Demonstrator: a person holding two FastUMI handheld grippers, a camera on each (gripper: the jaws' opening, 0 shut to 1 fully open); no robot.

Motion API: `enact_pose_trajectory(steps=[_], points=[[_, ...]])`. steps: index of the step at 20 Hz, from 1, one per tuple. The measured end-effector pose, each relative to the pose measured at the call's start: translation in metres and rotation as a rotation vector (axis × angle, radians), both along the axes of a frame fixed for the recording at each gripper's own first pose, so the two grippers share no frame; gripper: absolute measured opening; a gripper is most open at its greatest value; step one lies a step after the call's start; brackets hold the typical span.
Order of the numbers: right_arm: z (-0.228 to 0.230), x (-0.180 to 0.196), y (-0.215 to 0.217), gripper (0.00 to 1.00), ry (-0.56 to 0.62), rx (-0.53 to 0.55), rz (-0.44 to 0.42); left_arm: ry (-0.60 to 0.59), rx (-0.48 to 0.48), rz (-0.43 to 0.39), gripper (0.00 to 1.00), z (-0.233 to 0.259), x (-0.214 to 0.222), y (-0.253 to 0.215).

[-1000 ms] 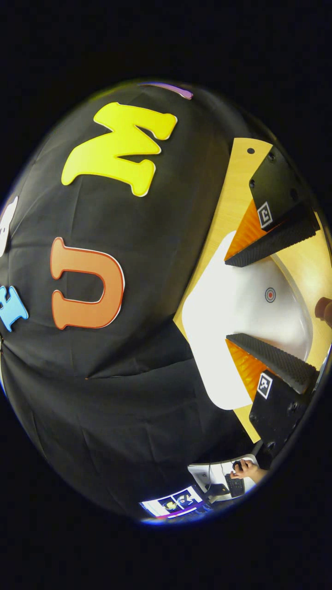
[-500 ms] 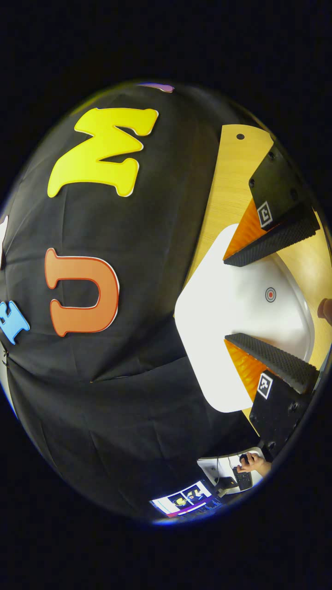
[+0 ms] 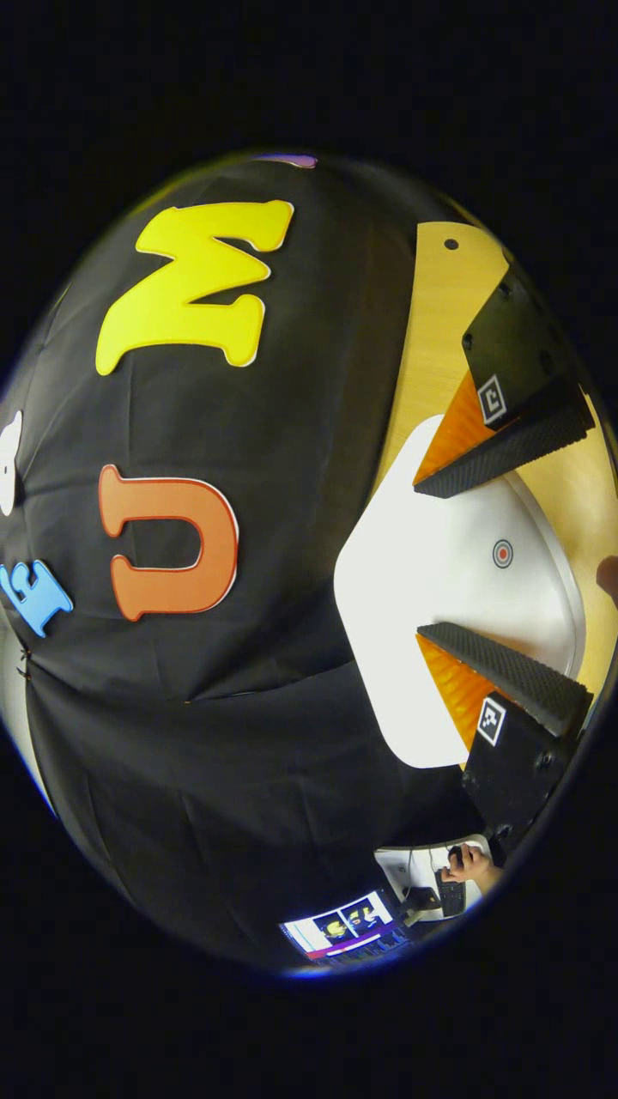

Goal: Press the lid of the desktop garbage bin to open it, pick up the crumpled paper on the desktop and throw it into the bin, then pick up the pop can on the desktop and drop it into the bin, and finally close the garbage bin lid.

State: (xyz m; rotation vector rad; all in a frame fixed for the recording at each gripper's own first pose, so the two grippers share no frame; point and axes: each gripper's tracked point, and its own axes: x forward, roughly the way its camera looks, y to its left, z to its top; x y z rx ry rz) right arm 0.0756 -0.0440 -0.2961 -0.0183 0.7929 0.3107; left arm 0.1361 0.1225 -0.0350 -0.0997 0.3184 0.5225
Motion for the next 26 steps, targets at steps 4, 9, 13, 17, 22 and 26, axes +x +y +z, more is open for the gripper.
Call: enact_pose_trajectory(steps=[4,9,13,17,22,26], points=[[0.025,0.009,0.001,0.98,-0.065,-0.007,0.000,-0.020,-0.058,-0.011,0.97,0.006,-0.006,-0.007],[0.096,0.027,0.007,0.94,-0.222,0.007,-0.027,-0.109,-0.001,-0.109,0.97,0.049,-0.036,-0.021],[0.162,0.030,0.018,0.98,-0.346,0.048,-0.056,-0.145,0.013,-0.194,0.97,0.062,-0.074,-0.043],[0.220,0.016,0.027,0.98,-0.458,0.080,-0.078,-0.172,0.005,-0.280,0.97,0.053,-0.113,-0.071],[0.270,-0.021,0.034,0.98,-0.593,0.076,-0.134,-0.173,0.039,-0.340,0.97,0.037,-0.152,-0.085],[0.287,-0.052,0.046,0.97,-0.686,0.051,-0.154,-0.174,0.011,-0.404,0.97,0.021,-0.173,-0.099]])
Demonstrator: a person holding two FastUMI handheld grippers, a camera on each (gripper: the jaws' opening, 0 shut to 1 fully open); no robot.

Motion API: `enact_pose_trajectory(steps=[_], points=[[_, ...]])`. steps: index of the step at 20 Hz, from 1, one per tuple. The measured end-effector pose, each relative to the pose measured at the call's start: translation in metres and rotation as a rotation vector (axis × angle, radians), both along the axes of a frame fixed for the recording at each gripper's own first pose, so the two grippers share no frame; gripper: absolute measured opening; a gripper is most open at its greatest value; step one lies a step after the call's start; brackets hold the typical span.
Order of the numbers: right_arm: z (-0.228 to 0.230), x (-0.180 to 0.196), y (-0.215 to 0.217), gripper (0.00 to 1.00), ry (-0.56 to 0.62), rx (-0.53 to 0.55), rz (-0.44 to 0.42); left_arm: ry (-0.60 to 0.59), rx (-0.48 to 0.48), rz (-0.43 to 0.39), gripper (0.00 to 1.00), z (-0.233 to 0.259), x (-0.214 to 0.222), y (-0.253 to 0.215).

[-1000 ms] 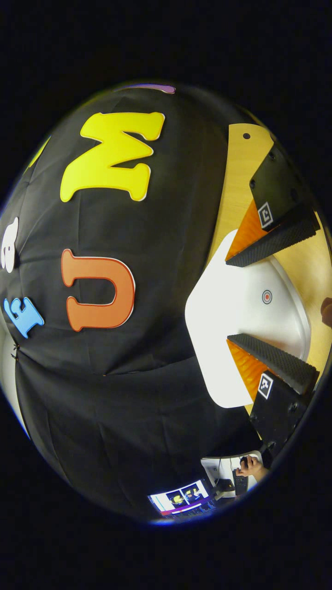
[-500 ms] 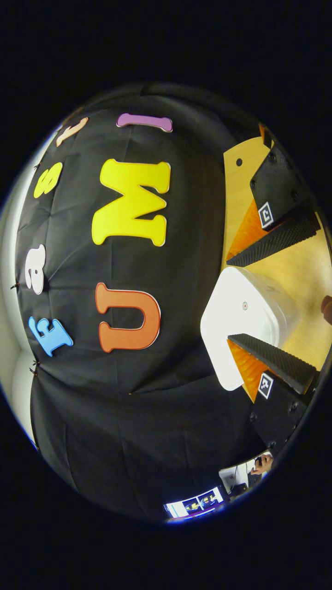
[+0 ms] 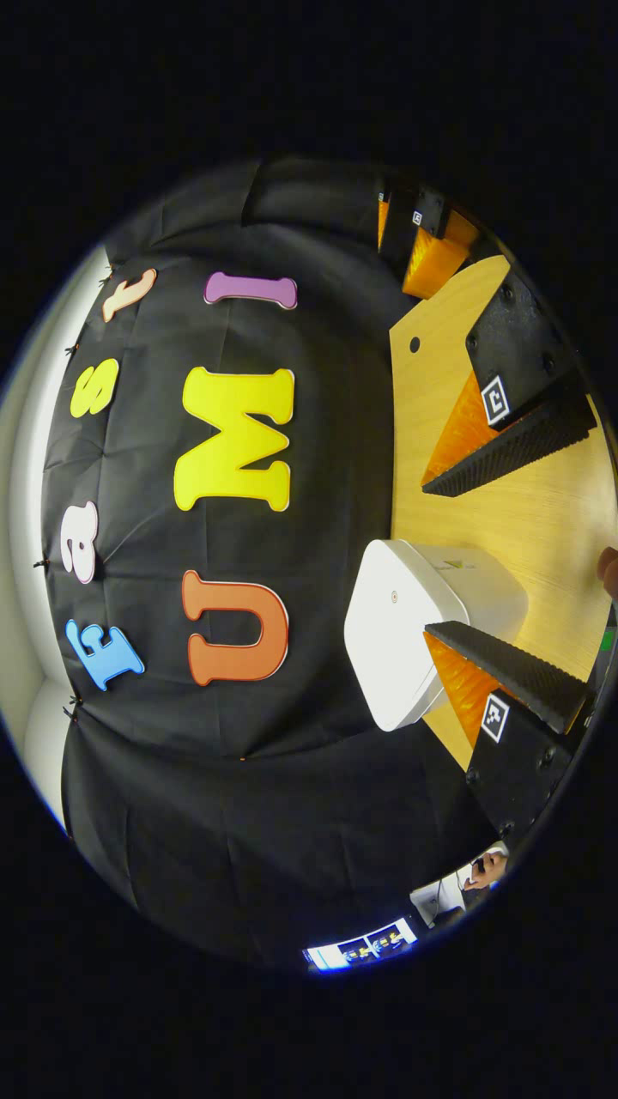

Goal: Press the lid of the desktop garbage bin to open it, pick up the crumpled paper on the desktop and throw it into the bin, then pick up the pop can on the desktop and drop it into the bin, and finally close the garbage bin lid.

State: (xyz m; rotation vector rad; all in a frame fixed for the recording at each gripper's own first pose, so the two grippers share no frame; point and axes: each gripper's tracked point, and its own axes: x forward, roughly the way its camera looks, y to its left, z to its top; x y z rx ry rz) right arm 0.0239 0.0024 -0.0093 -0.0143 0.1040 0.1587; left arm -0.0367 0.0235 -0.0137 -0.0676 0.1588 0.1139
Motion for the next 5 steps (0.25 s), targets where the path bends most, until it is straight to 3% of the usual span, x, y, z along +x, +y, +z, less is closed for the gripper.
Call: enact_pose_trajectory(steps=[5], points=[[0.003,-0.032,0.026,0.97,-0.052,-0.013,-0.007,-0.046,0.029,-0.048,0.97,0.003,-0.006,-0.001]])
